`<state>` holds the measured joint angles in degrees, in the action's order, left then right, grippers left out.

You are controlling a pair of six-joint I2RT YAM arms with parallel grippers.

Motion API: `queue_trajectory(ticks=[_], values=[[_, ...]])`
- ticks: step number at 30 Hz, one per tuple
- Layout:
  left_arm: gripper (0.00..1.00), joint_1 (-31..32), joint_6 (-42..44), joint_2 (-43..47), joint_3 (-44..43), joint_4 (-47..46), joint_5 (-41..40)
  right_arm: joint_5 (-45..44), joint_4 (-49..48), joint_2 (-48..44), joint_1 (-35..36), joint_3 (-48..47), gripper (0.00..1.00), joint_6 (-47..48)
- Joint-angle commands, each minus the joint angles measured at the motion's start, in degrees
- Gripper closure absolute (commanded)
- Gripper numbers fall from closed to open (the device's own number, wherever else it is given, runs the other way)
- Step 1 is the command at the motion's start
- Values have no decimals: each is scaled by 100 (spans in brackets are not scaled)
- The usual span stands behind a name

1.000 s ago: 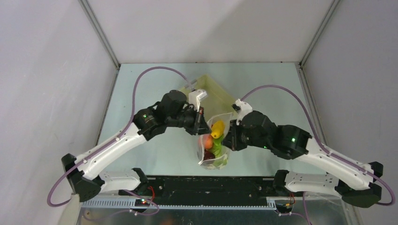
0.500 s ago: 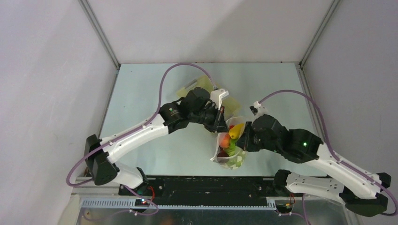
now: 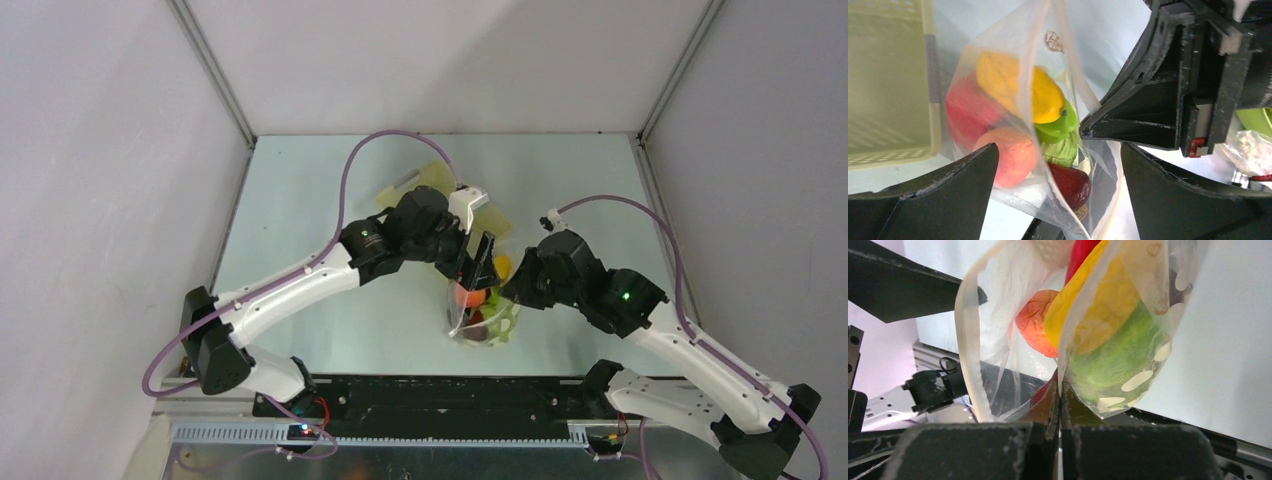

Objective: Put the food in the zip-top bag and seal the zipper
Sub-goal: Adjust the zipper food storage bag at the center of the board, then zip the zipper food storage bag at the center of the board.

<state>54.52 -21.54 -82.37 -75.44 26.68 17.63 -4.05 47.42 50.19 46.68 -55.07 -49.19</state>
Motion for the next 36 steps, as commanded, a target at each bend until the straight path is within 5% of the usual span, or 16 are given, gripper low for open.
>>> queue_trajectory(ticks=[1,13,20,36], values=[[1,15,333,779,54,-212,-396,173,-667,-49,-140,-12,100,-202],[0,15,-51,3790,3075,-1693,-1506,623,-1099,299,-470,-5,100,-666],[0,71,-920,4401,4819,-3811,-914,463,-1206,338,-526,66,100,-981],[5,449,-560,3081,4299,-4169,-523,638,-1402,240,-764,233,100,-1362]])
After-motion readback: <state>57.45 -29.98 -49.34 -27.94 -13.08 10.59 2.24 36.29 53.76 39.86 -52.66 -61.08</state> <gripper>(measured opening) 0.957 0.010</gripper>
